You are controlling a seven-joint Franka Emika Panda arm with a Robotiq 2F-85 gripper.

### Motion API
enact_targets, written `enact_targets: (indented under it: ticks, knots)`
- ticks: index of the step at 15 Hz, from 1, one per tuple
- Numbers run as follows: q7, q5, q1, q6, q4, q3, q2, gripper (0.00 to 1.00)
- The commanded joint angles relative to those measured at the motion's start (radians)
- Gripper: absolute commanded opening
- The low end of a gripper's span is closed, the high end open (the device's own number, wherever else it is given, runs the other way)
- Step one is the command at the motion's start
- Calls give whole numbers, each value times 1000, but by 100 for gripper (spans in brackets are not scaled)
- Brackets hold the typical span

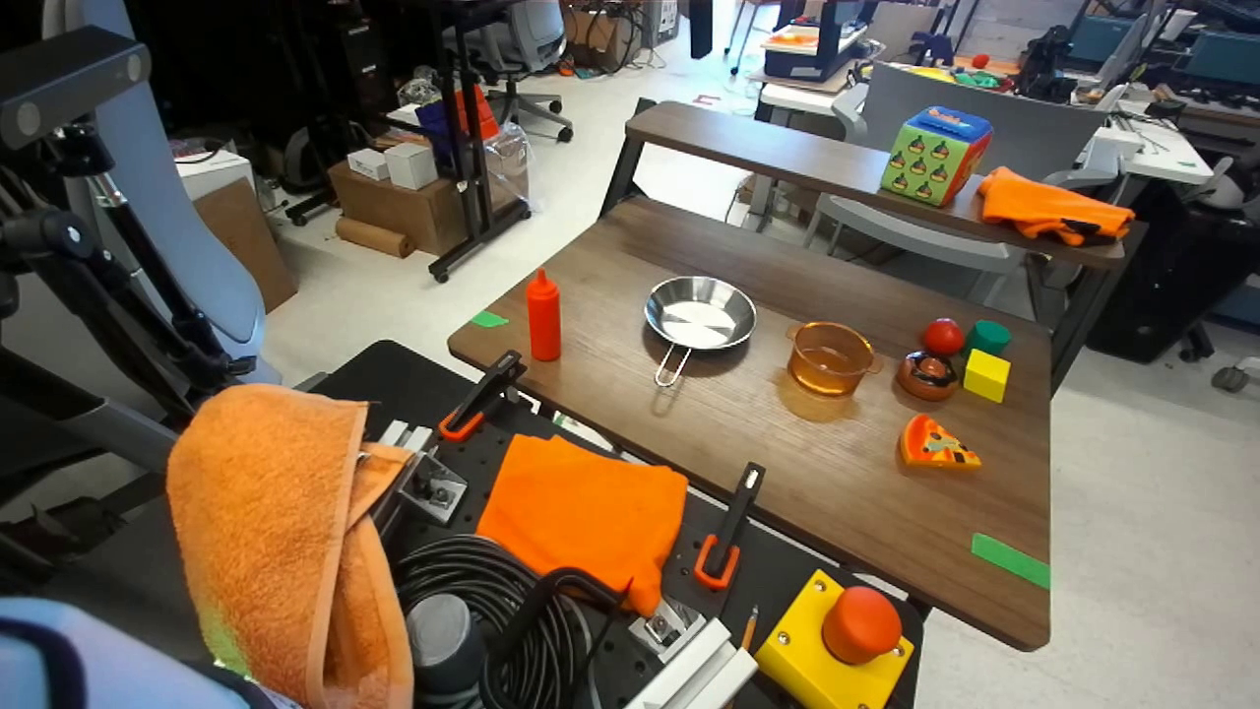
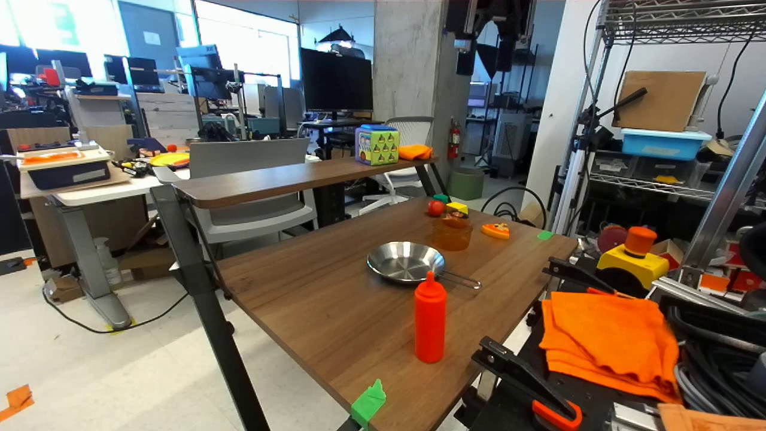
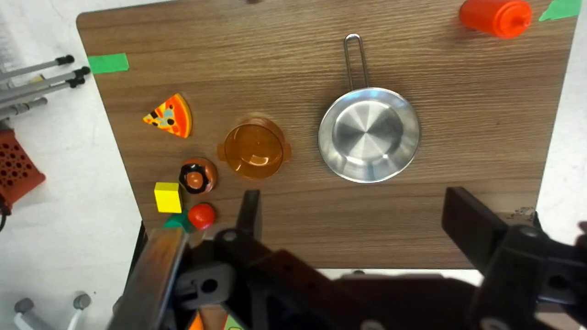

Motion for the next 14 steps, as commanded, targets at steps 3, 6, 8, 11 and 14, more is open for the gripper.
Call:
enact_targets:
  ticks: [3, 6, 8, 11, 14]
  knots:
    - [-93, -23, 2, 155, -65, -9, -16, 100]
    - [-136, 84, 17, 190, -67, -33, 0, 100]
    - [-176, 191, 29, 174, -61, -54, 7, 100]
    - [-248, 343, 44, 150, -52, -83, 19, 100]
    - [-256, 384, 39, 117, -44, -80, 29, 100]
